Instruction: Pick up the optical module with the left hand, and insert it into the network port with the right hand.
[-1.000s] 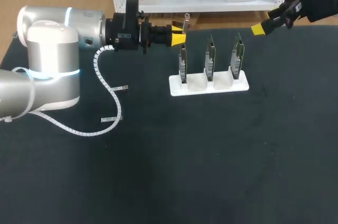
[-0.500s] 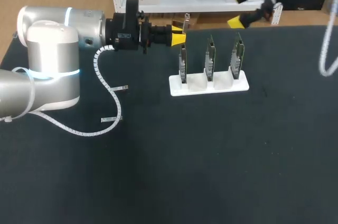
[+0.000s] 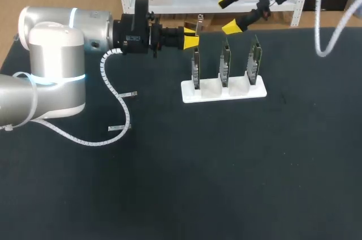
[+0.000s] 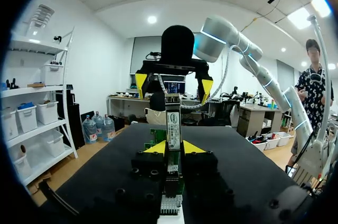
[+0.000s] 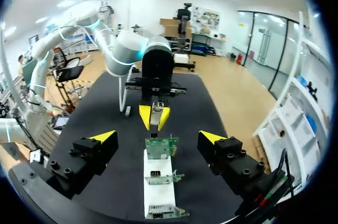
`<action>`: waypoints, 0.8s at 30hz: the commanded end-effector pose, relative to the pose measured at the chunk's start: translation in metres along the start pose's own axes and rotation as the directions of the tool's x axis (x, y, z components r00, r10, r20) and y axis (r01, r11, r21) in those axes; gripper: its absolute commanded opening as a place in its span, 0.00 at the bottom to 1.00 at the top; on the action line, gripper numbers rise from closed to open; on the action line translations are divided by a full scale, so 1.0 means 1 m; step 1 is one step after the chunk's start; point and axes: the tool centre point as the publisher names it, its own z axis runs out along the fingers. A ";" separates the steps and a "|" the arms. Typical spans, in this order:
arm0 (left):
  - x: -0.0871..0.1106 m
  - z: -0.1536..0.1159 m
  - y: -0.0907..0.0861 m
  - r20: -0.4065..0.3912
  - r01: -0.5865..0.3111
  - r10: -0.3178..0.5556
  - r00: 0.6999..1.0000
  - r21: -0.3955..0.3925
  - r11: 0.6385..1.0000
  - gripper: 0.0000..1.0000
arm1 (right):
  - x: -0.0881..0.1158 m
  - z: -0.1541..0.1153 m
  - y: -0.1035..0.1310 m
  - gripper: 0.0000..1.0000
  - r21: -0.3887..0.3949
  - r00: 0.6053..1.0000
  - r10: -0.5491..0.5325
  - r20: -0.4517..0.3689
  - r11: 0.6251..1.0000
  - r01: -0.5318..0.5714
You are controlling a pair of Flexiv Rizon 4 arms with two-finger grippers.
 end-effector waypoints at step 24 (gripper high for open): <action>0.001 0.000 0.001 0.001 -0.001 0.001 1.000 0.001 1.000 0.00 | -0.017 0.020 0.017 1.00 -0.148 0.996 0.033 0.089 0.989 -0.019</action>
